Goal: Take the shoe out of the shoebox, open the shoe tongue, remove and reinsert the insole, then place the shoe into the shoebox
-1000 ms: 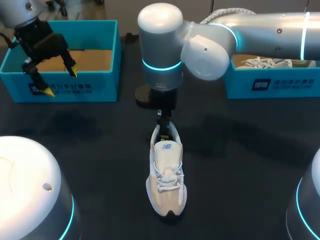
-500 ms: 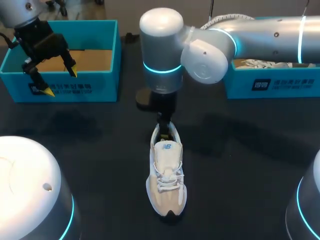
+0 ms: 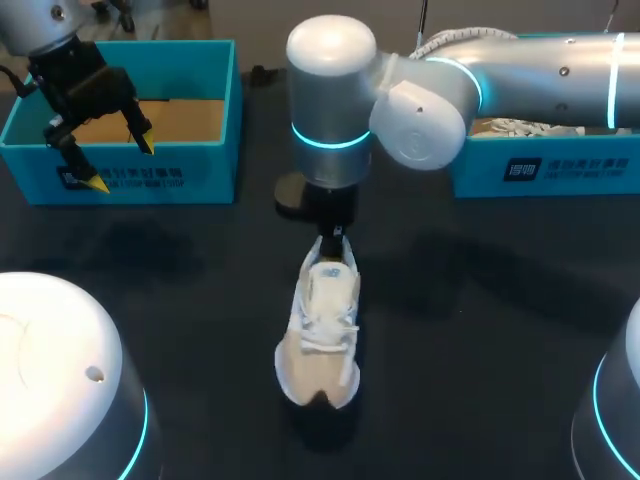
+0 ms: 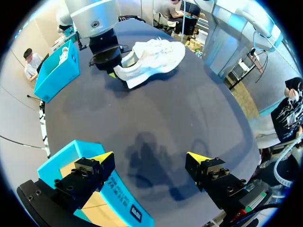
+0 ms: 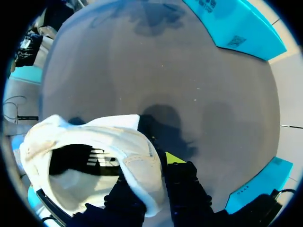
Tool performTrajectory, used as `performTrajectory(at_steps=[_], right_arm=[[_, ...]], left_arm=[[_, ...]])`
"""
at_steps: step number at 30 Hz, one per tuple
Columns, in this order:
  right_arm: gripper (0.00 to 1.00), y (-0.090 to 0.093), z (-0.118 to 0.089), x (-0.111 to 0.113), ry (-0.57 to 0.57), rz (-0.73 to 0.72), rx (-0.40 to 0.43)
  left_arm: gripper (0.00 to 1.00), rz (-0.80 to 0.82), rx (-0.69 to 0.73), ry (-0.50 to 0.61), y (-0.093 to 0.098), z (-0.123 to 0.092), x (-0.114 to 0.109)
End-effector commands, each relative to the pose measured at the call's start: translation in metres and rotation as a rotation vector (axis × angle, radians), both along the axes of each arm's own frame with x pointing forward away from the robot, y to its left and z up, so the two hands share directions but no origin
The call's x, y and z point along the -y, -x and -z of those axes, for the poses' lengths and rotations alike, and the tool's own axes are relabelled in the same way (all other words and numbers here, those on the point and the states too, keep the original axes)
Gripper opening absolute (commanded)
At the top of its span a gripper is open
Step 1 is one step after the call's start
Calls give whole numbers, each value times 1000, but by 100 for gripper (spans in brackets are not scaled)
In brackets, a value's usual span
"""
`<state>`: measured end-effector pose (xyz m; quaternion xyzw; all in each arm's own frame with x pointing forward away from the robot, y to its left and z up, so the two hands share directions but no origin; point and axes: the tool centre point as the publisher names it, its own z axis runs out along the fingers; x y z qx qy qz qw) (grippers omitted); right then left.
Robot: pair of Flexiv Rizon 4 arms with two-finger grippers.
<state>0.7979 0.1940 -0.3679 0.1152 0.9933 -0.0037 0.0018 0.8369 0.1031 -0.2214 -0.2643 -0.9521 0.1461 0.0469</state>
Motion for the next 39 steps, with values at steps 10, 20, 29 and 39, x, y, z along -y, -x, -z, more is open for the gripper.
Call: performTrajectory(at_steps=[10, 20, 29, 39], right_arm=[[0, -33, -107, 58, 13, 16, 119], [0, -54, -145, 80, -15, 15, 120], [0, -54, -145, 80, -15, 15, 120], [0, -99, -169, 144, 29, 116, 217]], left_arm=[[100, 0, 0, -2, 0, -1, -1], [100, 0, 0, -2, 0, -1, -1], [100, 0, 0, -2, 0, -1, -1], [100, -223, -53, -82, -10, -4, -9]])
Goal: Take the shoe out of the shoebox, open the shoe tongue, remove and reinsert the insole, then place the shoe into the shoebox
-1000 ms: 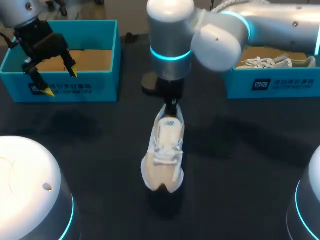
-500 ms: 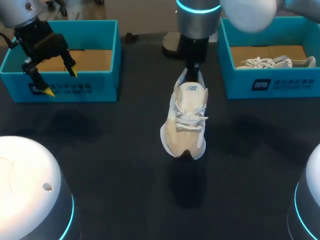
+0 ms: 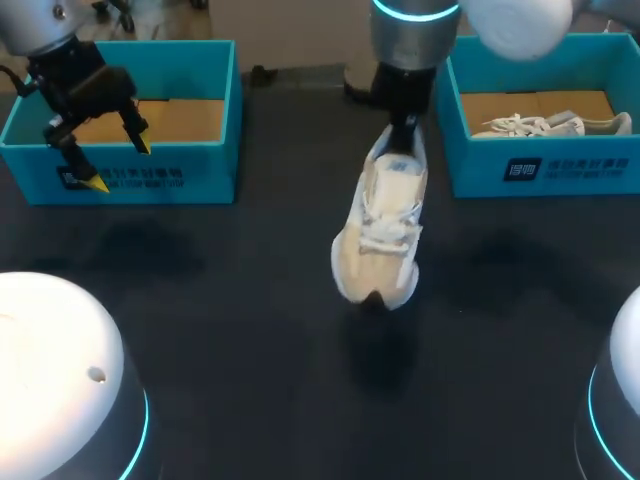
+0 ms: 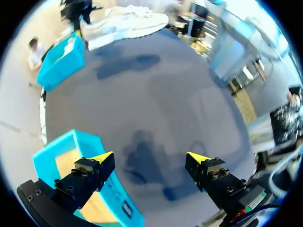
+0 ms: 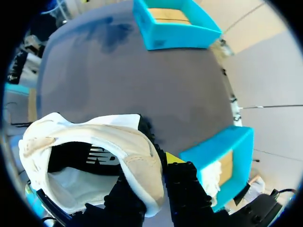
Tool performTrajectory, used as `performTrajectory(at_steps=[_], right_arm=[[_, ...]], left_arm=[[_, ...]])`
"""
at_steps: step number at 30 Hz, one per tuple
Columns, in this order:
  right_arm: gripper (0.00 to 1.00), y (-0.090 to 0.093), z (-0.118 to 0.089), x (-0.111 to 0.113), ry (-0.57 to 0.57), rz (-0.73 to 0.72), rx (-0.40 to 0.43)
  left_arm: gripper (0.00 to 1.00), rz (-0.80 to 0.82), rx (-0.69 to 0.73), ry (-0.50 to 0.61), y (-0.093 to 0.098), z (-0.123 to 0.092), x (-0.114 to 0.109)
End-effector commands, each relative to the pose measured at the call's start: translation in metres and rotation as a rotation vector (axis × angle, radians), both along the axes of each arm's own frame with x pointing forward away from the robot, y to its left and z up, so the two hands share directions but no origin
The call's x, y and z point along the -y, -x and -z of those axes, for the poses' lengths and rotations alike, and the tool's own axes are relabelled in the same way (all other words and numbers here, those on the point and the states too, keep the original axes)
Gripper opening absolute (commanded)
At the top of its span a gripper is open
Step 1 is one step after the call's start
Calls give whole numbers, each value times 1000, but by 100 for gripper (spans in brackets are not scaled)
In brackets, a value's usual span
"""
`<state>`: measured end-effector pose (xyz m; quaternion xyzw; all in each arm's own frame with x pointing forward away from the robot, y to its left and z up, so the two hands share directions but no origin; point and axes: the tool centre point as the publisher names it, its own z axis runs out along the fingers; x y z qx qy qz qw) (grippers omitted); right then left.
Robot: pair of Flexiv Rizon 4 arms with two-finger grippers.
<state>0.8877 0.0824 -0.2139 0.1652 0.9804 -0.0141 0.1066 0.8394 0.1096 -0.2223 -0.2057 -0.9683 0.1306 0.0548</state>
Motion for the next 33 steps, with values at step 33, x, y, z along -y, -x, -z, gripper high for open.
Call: performTrajectory(at_steps=[33], right_arm=[[0, -102, -52, 145, 15, 76, 3]], left_arm=[[100, -1470, -86, -314, -21, -11, -92]])
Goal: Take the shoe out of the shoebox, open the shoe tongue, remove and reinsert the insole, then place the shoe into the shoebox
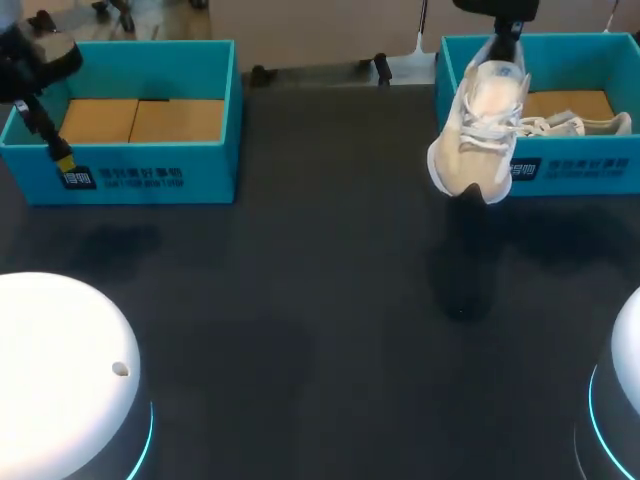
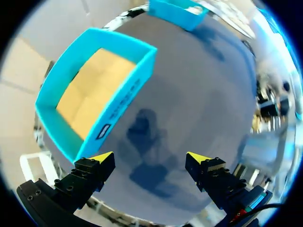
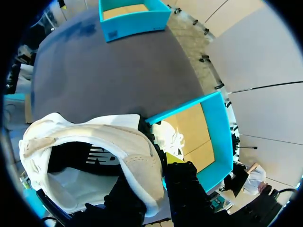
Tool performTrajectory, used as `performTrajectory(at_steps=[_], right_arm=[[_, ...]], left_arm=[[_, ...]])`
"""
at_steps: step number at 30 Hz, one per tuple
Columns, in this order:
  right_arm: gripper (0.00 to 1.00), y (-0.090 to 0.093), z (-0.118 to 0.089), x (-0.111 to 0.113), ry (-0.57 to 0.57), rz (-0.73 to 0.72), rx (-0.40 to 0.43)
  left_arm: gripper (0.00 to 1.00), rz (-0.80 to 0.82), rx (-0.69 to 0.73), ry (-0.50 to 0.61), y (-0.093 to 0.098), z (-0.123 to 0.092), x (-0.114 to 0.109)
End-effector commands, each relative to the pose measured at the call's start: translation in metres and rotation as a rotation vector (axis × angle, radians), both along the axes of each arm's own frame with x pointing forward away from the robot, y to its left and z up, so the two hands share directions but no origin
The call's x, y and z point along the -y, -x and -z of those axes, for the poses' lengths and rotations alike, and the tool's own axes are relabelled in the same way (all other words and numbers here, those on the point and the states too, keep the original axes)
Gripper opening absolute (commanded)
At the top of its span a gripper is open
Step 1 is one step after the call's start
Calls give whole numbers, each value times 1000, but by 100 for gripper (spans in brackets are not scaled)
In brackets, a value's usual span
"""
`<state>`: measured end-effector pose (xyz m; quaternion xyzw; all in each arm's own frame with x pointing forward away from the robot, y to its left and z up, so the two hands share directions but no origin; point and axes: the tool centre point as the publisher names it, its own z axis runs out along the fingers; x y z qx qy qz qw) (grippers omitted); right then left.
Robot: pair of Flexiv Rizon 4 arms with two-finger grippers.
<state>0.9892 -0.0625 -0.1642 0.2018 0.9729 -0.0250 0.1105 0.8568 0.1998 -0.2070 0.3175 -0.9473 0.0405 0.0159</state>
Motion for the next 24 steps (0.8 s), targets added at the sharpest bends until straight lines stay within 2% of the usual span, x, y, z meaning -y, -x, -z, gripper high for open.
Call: performTrajectory(at_steps=[1, 7, 8, 11, 13, 15, 19, 24], right_arm=[[0, -5, -4, 8, -4, 6, 4], [0, -46, -18, 52, 72, 17, 84], [0, -60, -21, 67, 74, 13, 92], [0, -75, -24, 85, 73, -25, 103], [0, -83, -24, 93, 102, -49, 104], [0, -90, -23, 101, 74, -58, 104], [0, -107, -23, 118, 95, -103, 97], [0, -125, -25, 134, 122, -99, 95]], left_arm=[[100, -456, -67, -54, -7, 4, -4], [100, -642, -140, -39, -23, 8, -19], [100, -687, -158, -21, -26, 9, -26], [100, -790, -201, -11, -30, 9, -37], [100, -850, -209, -15, -32, 9, -44], [100, -891, -210, -12, -34, 9, -50], [100, -954, -201, -12, -39, 8, -60], [100, -964, -203, -9, -41, 9, -65]])
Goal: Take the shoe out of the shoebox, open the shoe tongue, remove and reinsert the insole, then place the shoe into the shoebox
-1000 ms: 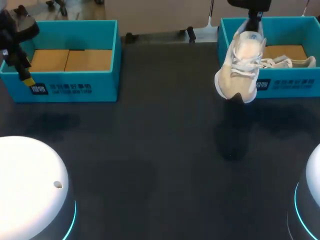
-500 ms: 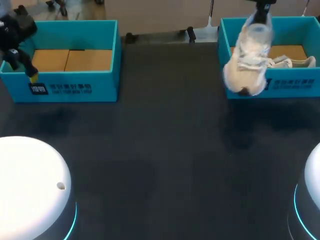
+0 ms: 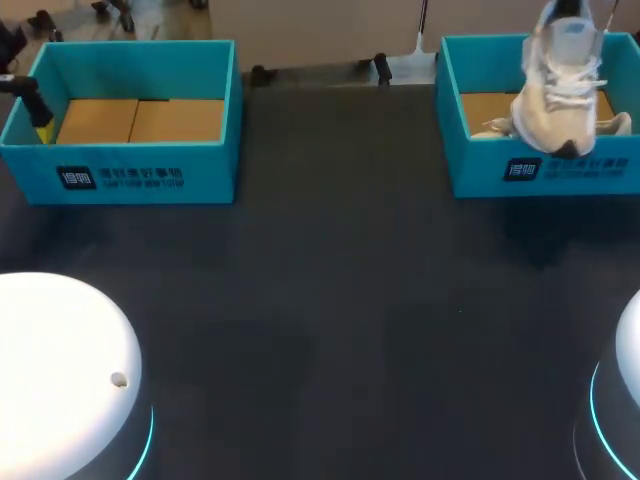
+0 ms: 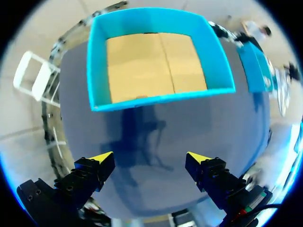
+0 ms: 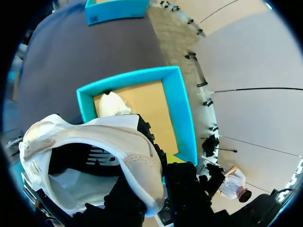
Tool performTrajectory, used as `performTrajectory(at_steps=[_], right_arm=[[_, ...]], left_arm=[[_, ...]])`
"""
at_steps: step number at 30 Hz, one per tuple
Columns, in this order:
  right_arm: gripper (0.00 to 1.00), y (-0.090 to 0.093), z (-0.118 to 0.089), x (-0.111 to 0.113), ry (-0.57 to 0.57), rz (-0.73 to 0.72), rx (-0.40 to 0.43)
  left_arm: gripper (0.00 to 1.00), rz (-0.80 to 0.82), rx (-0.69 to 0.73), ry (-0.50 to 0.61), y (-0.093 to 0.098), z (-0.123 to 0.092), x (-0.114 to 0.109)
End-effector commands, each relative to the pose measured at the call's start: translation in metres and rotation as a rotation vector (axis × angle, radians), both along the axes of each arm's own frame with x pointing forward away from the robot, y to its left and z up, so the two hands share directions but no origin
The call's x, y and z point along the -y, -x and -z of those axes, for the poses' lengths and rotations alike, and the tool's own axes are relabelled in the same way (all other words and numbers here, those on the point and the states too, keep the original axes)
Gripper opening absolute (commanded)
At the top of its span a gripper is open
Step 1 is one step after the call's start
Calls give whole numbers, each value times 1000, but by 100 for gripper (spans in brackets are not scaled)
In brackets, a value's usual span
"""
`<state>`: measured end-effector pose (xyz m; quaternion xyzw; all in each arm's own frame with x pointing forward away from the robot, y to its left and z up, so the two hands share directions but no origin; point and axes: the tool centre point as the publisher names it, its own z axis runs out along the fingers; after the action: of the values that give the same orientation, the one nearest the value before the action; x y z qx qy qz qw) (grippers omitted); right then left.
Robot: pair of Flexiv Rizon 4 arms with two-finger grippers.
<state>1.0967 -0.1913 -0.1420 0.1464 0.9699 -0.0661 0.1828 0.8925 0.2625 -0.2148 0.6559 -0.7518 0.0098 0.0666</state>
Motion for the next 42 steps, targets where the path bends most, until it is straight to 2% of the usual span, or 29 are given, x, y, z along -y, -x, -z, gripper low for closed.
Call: performTrajectory(at_steps=[1, 11, 16, 23, 24, 26, 29, 31, 33, 35, 42], right_arm=[[0, -21, -3, 8, 3, 3, -25], [0, -61, 5, 32, -6, -12, -15], [0, -81, 16, 47, 12, -32, -20], [0, -98, 23, 54, 26, -32, -34], [0, -101, 23, 55, -2, -22, -33], [0, -106, 25, 57, -23, 24, -32], [0, -109, 31, 67, -77, 199, -30], [0, -104, 36, 75, -150, 329, -22], [0, -97, 42, 79, -141, 449, -4], [0, -90, 47, 79, -116, 531, 2], [0, -77, 58, 87, -157, 747, 4]], left_arm=[[100, -185, -42, 15, -5, 1, -2], [100, -185, -42, 15, -5, 1, -2], [100, -185, -42, 15, -5, 1, -2], [100, -185, -42, 15, -5, 1, -2], [100, -185, -42, 15, -5, 1, -2], [100, -185, -42, 15, -5, 1, -2], [100, -185, -42, 15, -5, 1, -2], [100, -185, -42, 15, -5, 1, -2], [100, -185, -42, 15, -5, 1, -2], [100, -185, -42, 15, -5, 1, -2], [100, -185, -42, 15, -5, 1, -2]])
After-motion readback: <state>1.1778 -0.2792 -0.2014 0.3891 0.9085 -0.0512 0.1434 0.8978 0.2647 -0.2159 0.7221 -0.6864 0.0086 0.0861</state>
